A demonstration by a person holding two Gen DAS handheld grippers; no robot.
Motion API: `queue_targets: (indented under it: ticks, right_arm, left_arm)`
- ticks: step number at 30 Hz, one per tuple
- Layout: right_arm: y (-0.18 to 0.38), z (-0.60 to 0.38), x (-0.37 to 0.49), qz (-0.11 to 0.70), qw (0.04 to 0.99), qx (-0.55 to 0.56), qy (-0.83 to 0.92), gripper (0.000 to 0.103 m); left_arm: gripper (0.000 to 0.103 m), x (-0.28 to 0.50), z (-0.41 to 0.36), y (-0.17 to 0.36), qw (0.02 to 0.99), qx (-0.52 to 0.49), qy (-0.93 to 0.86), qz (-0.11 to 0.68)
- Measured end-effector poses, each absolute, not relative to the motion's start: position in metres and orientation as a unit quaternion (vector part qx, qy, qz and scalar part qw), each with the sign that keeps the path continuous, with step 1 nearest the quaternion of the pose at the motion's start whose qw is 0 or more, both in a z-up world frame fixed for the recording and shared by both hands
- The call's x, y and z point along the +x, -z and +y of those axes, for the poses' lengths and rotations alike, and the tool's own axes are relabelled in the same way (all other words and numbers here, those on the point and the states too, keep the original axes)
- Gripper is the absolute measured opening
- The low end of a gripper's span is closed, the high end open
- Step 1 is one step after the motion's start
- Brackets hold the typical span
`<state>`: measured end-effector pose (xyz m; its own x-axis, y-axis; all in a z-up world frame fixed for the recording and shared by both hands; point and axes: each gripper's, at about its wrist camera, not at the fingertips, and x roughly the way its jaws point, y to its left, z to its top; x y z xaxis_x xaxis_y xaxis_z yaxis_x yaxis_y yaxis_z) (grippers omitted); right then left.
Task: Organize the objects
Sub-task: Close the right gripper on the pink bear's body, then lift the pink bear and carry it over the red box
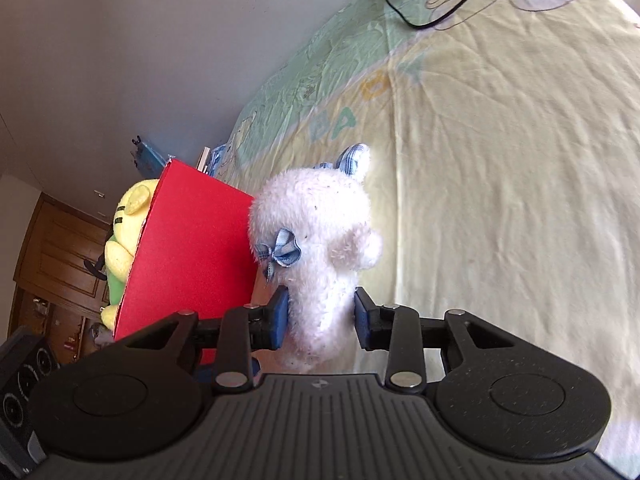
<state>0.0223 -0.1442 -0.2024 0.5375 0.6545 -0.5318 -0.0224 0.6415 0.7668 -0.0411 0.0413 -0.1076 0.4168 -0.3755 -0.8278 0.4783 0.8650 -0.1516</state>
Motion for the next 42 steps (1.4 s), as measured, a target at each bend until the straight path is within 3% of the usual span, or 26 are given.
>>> queue_targets:
  ticks: [8, 14, 22, 32, 38, 42]
  right_arm:
    - [0.206, -0.168, -0.01, 0.437, 0.792, 0.388, -0.176, 0.043]
    - [0.201, -0.199, -0.012, 0.394, 0.792, 0.439, -0.158, 0.045]
    - [0.217, -0.183, 0.019, 0.408, 0.764, 0.464, -0.186, 0.044]
    - [0.225, -0.164, 0.02, 0.431, 0.723, 0.491, -0.223, 0.036]
    - [0.222, -0.158, 0.022, 0.425, 0.747, 0.467, -0.207, 0.051]
    - [0.221, -0.151, 0.026, 0.415, 0.748, 0.474, -0.208, 0.05]
  left_arm:
    - [0.102, -0.027, 0.041, 0.101, 0.84, 0.015, 0.286, 0.46]
    - [0.102, -0.008, 0.031, 0.115, 0.832, 0.006, 0.274, 0.482]
    - [0.1, 0.017, 0.035, 0.123, 0.833, -0.025, 0.242, 0.497]
    - [0.099, 0.017, 0.049, 0.118, 0.827, -0.03, 0.267, 0.494]
    - [0.099, 0.023, 0.036, 0.123, 0.828, -0.005, 0.255, 0.499]
    - [0.093, 0.031, 0.029, 0.126, 0.824, 0.017, 0.239, 0.514]
